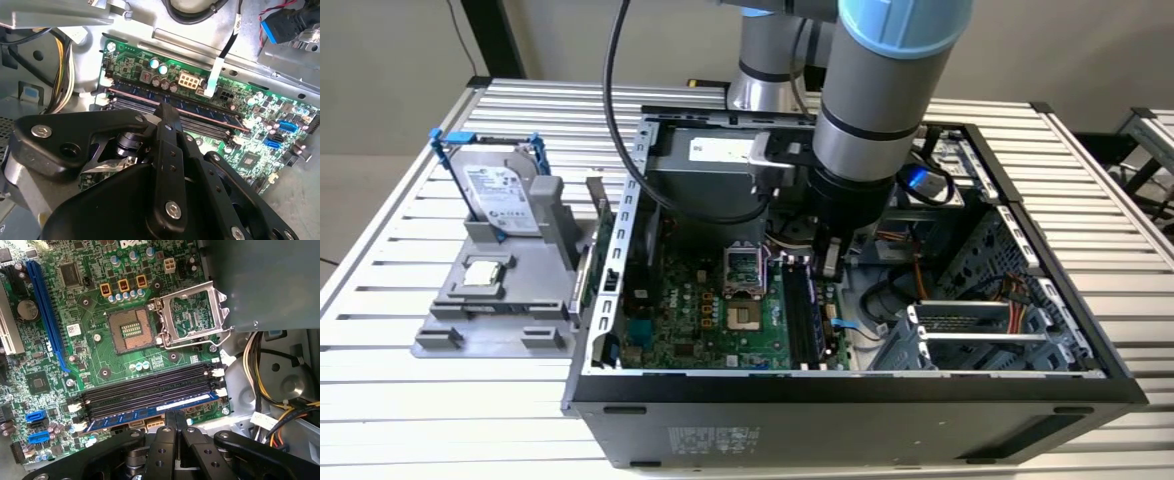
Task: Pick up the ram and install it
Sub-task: 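Press down the ram until it locks into place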
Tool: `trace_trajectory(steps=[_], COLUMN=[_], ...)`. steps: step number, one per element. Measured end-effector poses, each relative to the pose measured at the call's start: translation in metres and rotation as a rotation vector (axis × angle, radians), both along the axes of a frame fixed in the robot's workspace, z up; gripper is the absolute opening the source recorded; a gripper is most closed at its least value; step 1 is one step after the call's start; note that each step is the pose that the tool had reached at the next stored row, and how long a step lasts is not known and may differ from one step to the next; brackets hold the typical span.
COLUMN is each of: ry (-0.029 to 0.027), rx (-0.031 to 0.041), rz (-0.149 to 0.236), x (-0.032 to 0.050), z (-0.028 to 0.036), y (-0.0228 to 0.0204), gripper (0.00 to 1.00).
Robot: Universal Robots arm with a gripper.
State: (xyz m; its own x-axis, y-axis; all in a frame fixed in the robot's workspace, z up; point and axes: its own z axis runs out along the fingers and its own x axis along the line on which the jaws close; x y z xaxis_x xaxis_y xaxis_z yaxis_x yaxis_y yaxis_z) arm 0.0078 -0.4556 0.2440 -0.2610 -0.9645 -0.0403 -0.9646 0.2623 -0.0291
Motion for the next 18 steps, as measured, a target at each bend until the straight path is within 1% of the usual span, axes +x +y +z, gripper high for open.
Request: trace_trajectory(steps=[5, 6, 7, 10, 11, 12, 13, 15, 16, 18], ry=[0.0005, 0.0016, 0.0043, 0.0153, 0.0202, 0.0265, 0.0319, 0.0405, 0.0467, 0.0609], rx=[-0.0109, -0.0137, -0.0152, -0.0188, -0.0217, -0.0248, -0.0263, -0.0277, -0.0289, -0.0309], rz=[0.011, 0.013, 0.014, 0.019, 0.022, 0.025, 0.028, 0.034, 0.035, 0.036], x=[0.0019, 0.0019, 0.002, 0.002, 0.002, 0.002, 0.002, 0.0022, 0.0023, 0.0035], z=[-0.0034, -0.004, -0.0046, -0.0064, -0.0068, -0.007, -0.0074, -0.0087, -0.0089, -0.009], y=[-0.0021, -0.0023, -0.0026, -0.0048, -0.0049, -0.0055, -0.0064, -0.0077, -0.0079, -0.008], gripper=[0.0, 0.0, 0.0, 0.0, 0.0, 0.0, 0.0, 0.0, 0.0, 0.0])
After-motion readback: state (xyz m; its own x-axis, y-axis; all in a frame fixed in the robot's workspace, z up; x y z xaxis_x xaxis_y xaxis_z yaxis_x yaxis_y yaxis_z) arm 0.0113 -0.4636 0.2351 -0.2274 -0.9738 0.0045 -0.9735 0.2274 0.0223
